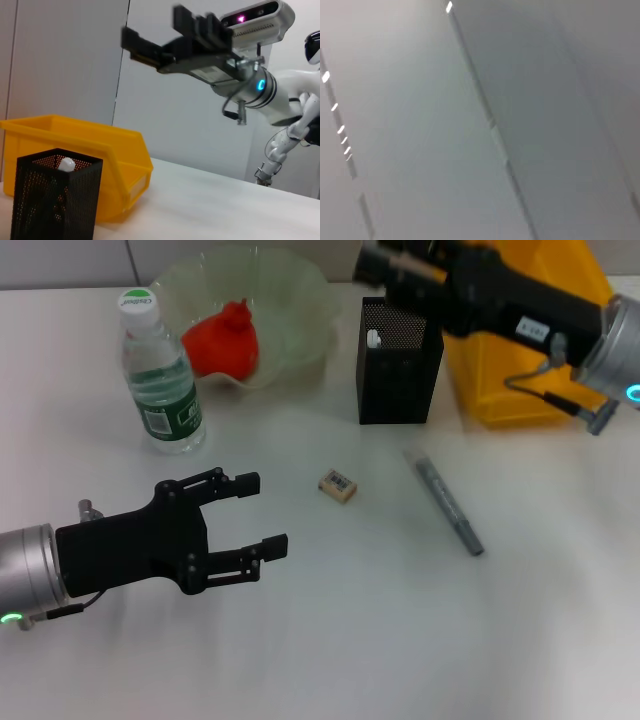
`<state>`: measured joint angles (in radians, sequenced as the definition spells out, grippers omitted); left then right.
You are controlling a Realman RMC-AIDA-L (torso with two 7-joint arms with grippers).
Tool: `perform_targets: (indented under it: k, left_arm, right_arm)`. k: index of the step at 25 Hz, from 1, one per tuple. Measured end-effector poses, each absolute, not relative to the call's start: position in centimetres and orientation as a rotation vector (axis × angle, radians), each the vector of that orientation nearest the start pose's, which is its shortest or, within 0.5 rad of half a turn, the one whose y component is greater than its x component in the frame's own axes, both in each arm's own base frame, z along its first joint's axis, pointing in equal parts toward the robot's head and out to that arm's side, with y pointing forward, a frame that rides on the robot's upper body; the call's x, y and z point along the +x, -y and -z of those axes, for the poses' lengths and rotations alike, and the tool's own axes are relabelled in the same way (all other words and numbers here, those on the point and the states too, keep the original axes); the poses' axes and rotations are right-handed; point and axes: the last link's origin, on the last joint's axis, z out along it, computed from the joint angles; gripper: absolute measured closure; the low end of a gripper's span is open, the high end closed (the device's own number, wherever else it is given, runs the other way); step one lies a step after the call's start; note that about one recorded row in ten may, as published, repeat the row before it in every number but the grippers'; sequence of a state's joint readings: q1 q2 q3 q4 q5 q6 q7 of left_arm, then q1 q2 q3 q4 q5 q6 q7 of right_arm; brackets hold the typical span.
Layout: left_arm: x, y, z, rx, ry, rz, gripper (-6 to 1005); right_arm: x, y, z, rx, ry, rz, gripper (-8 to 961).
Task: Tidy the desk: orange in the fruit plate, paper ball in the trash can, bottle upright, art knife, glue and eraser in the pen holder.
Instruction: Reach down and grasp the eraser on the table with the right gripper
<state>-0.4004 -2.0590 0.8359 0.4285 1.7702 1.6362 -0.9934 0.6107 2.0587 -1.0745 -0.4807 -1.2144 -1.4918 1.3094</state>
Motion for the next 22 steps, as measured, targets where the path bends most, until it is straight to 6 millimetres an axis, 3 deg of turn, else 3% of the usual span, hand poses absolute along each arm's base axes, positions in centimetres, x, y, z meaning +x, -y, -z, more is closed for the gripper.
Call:
perform_targets:
  k: [8, 9, 14, 22]
  left_arm:
    - [-28.7, -26.9, 2.5, -2.722, 0.431, 0.911, 185]
    - [-28.8, -26.9, 2.4, -2.723, 0.43, 0.912, 185]
    - [-28.9, -26.8, 2.1, -2.726, 0.441, 0.916, 185]
    - [-29.0, -26.5, 2.0, -2.729, 0.452, 0.927, 185]
  right_arm:
    - [18.6, -36.3, 0.1, -2.755, -0.574, -1.058, 209]
    - [18.7, -36.4, 0.4, -2.82, -0.57, -0.959, 209]
    - [18.5, -36.7, 1.0, -2.93, -0.554, -0.755, 209]
    - [17.8, -37.3, 1.4, -2.992, -0.524, -0.596, 210]
